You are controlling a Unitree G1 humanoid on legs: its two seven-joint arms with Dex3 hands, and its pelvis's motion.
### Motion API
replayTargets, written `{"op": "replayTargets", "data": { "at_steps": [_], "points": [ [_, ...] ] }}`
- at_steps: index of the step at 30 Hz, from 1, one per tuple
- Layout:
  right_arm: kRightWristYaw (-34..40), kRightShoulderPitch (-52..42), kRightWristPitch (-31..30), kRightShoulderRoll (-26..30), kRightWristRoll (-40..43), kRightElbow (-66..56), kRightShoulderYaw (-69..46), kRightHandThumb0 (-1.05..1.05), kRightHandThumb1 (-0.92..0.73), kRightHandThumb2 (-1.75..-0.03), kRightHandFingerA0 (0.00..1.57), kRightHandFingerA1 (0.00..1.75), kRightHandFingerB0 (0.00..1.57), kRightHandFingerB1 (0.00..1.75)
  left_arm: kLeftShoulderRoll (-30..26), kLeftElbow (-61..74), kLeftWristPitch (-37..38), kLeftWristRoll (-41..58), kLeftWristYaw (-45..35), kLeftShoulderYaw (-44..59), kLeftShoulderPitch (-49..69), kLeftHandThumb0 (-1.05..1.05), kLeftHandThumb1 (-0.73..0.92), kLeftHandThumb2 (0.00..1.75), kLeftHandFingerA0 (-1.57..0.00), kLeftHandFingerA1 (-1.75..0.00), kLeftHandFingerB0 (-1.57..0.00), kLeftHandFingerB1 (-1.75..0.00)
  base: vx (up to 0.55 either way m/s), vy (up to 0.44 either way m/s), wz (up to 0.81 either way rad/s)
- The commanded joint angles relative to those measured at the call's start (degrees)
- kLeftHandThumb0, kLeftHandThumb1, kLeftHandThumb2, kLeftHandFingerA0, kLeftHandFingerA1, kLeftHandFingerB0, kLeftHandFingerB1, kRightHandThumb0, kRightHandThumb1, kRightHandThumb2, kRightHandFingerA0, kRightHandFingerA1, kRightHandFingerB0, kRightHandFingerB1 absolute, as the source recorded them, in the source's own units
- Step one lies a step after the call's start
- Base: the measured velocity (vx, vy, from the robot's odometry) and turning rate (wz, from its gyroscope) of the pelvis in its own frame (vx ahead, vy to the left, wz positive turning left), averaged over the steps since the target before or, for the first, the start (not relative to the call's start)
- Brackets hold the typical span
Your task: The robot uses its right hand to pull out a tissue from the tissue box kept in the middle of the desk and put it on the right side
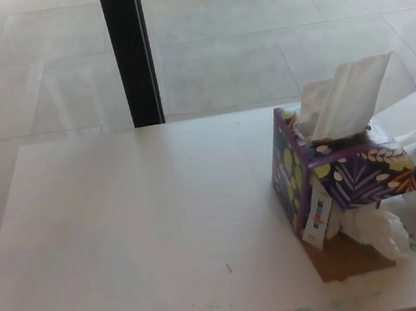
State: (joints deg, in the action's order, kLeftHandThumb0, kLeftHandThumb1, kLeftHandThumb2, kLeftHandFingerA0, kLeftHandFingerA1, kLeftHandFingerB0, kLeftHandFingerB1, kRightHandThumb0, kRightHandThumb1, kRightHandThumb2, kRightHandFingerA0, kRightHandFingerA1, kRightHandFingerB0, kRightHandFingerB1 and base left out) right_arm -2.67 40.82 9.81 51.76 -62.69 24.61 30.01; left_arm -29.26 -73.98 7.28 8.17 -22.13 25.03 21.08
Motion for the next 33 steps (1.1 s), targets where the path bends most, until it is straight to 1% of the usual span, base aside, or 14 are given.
{"op": "replayTargets", "data": {
  "at_steps": [1,2,4,5,8,12,14,16,18,20,22,25,31,33],
  "points": [
    [-33.91,-0.89,-6.6,9.55,8.59,-4.65,-6.12,-0.88,-0.52,-0.57,0.0,0.0,0.0,0.0,-0.87,0.13,1.67,1.02,0.19,0.57,-0.14,-0.86,0.92,0.74,-0.6,-0.5,-0.49,-0.45,0.0,0.0,0.0],
    [-35.01,-0.94,-6.35,11.3,11.37,-4.11,-8.02,-0.84,-0.37,-0.75,0.0,0.0,0.0,0.02,-0.91,0.26,2.31,0.67,0.14,0.24,0.06,-0.92,0.79,0.91,-0.58,-0.56,-0.46,-0.5,0.0,0.0,0.0],
    [-35.1,-2.06,-5.88,13.79,17.2,-3.43,-12.18,-0.85,-0.47,-0.86,0.0,0.08,0.0,0.0,-0.87,0.39,2.61,0.49,-0.14,0.03,0.46,-0.87,0.92,0.74,-0.6,-0.5,-0.48,-0.44,0.0,0.0,0.0],
    [-35.3,-1.85,-4.84,15.22,18.03,-2.28,-13.05,-0.88,-0.48,-0.88,0.0,0.09,0.0,0.0,-1.02,0.44,2.77,-0.16,0.07,-0.57,0.56,-0.93,0.79,0.9,-0.58,-0.54,-0.44,-0.48,0.0,0.0,0.0],
    [-37.63,-2.43,-8.33,15.68,21.93,-1.39,-17.33,-0.84,-0.47,-0.81,0.0,0.03,0.02,0.0,-0.66,0.39,2.16,0.79,0.02,0.28,0.34,-0.83,0.92,0.74,-0.61,-0.49,-0.47,-0.43,0.0,0.0,0.0],
    [-27.26,-20.01,-8.9,18.22,27.7,-4.61,-35.21,-0.78,-0.46,-0.78,0.0,0.06,0.07,0.13,-0.73,0.1,1.98,0.83,0.65,0.45,0.36,-0.85,0.92,0.73,-0.62,-0.49,-0.5,-0.44,0.0,0.0,0.0],
    [-25.18,-23.98,-7.83,17.37,28.09,-3.99,-39.66,-0.73,-0.46,-0.8,0.0,0.13,0.04,0.17,-0.71,0.02,2.0,0.77,0.67,0.41,0.31,-0.91,0.79,0.89,-0.6,-0.55,-0.46,-0.49,0.0,0.0,0.0],
    [-17.3,-34.63,-5.7,12.22,29.39,-3.14,-52.36,-0.6,-0.44,-0.85,0.01,0.42,0.05,0.36,-0.77,-0.12,2.18,0.85,0.19,0.49,0.29,-0.85,0.92,0.75,-0.61,-0.5,-0.45,-0.43,0.0,0.0,0.0],
    [-6.37,-40.02,-1.08,8.34,31.2,3.14,-57.94,-0.61,-0.62,-0.59,0.1,0.66,0.17,0.37,-0.58,-0.03,1.41,0.81,1.02,0.42,-0.28,-0.85,0.92,0.73,-0.62,-0.47,-0.49,-0.42,0.0,0.0,0.0],
    [-2.41,-42.53,-0.18,6.21,31.65,4.75,-60.38,-0.63,-0.64,-0.6,0.13,0.71,0.17,0.42,-0.58,0.08,1.27,0.72,1.33,0.32,-0.31,-0.84,0.92,0.73,-0.63,-0.48,-0.49,-0.44,0.0,0.0,0.0],
    [2.93,-45.51,1.62,3.24,33.18,8.09,-62.64,-0.64,-0.5,-0.86,0.18,0.67,0.14,0.52,-0.71,0.24,1.56,0.62,1.2,0.23,-0.24,-0.84,0.92,0.74,-0.62,-0.49,-0.49,-0.43,0.0,0.0,0.0],
    [16.12,-49.55,1.4,-4.76,34.51,14.5,-64.51,-0.57,-0.69,-0.61,0.62,1.11,0.36,0.62,-0.74,0.14,1.23,0.88,0.87,0.45,-0.32,-0.9,0.78,0.89,-0.59,-0.55,-0.47,-0.49,0.0,0.0,0.0],
    [22.4,-52.64,7.16,-15.2,41.71,24.32,-68.91,-0.5,-0.61,-0.59,0.84,1.17,0.54,0.72,-0.27,-0.13,1.43,0.77,1.28,0.39,-0.67,-0.86,0.92,0.73,-0.63,-0.49,-0.5,-0.44,0.0,0.0,0.0],
    [22.27,-53.19,9.66,-18.91,44.66,25.38,-71.34,-0.4,-0.57,-0.6,0.89,1.14,0.57,0.72,-0.16,-0.16,1.32,0.7,1.3,0.29,-0.86,-0.92,0.77,0.9,-0.59,-0.54,-0.48,-0.49,0.0,0.0,0.0]
  ]
}}
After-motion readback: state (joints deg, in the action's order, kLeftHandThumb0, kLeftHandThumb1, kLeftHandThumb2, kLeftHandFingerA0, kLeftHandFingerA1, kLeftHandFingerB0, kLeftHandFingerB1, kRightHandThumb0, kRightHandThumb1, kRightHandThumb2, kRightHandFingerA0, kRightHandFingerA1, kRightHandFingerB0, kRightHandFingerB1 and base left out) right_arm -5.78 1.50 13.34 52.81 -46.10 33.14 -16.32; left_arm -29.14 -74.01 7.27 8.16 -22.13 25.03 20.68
